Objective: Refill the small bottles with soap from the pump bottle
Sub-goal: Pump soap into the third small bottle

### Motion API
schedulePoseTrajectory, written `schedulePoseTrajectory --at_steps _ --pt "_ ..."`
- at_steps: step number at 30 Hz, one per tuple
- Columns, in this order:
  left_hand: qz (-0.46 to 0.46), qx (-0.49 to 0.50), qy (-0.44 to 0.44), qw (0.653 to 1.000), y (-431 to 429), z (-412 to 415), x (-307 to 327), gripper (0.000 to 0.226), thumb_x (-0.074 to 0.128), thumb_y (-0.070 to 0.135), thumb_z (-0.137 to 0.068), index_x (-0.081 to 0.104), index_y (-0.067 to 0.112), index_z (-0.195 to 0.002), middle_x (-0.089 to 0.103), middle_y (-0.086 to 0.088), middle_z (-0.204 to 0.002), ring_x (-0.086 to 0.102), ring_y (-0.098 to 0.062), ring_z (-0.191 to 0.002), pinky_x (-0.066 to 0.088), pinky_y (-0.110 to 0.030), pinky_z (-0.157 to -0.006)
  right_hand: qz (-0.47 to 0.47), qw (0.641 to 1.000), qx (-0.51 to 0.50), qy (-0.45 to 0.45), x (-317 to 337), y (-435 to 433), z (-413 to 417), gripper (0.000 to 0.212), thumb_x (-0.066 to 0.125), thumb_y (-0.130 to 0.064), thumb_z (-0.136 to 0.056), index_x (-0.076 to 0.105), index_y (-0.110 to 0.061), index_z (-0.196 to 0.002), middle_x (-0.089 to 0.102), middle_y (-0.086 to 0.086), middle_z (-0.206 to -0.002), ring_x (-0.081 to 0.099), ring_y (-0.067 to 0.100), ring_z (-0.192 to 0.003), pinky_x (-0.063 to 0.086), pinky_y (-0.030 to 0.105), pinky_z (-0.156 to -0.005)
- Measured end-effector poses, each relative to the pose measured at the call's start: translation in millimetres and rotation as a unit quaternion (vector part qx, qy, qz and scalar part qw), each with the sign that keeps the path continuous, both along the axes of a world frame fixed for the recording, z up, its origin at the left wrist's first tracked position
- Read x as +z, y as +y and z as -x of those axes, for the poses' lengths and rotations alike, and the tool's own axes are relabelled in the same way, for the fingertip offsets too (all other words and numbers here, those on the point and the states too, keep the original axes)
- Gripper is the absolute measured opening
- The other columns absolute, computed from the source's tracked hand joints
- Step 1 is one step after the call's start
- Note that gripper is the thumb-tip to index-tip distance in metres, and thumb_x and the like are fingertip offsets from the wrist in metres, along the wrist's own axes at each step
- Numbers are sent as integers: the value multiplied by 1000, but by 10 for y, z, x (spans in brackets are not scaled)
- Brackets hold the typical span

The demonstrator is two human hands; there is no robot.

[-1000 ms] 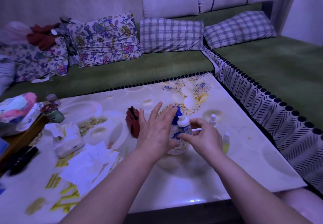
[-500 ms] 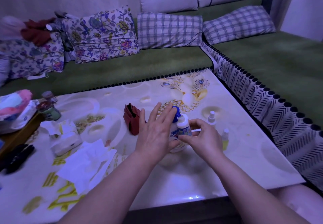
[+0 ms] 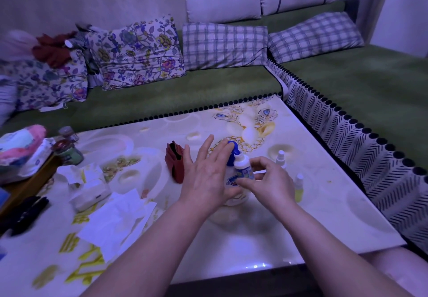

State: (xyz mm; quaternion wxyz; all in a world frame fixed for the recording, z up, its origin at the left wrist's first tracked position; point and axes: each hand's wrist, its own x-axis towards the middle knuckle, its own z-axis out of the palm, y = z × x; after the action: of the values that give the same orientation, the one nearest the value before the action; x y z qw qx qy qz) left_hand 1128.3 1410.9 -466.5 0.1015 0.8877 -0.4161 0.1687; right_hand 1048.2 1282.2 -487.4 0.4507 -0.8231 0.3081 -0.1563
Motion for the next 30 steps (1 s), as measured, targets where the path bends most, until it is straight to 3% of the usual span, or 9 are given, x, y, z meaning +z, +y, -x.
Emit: schedulePoseTrajectory --at_steps 9,14,20,30 --pt "-17 6 11 1000 9 30 27 95 68 60 -69 23 30 -147 20 16 -155 2 -16 -146 1 -57 -112 -1 1000 -3 -1 7 9 13 33 81 -37 -62 64 -34 -90 68 -22 -79 65 -4 -79 47 25 -73" --pt "-12 7 1 1000 15 28 32 98 73 58 -63 30 26 -145 30 11 -153 10 -20 -146 6 -60 -111 -5 1000 -2 0 11 17 10 32 81 -37 -63 63 -36 -89 66 -24 -76 64 -4 -78 45 24 -71" --pt "-31 3 -1 1000 37 11 15 99 69 63 -66 23 29 -147 22 13 -156 4 -18 -147 2 -57 -112 -3 1000 -2 0 -3 33 5 32 81 -36 -63 63 -34 -89 68 -22 -79 64 -4 -78 46 24 -71" --pt "-34 15 -1 999 21 -17 -107 97 73 60 -62 24 30 -141 33 10 -152 23 -22 -143 22 -59 -109 3 1000 0 15 -67 39 15 33 80 -35 -63 63 -34 -92 69 -21 -81 63 -6 -76 43 23 -68"
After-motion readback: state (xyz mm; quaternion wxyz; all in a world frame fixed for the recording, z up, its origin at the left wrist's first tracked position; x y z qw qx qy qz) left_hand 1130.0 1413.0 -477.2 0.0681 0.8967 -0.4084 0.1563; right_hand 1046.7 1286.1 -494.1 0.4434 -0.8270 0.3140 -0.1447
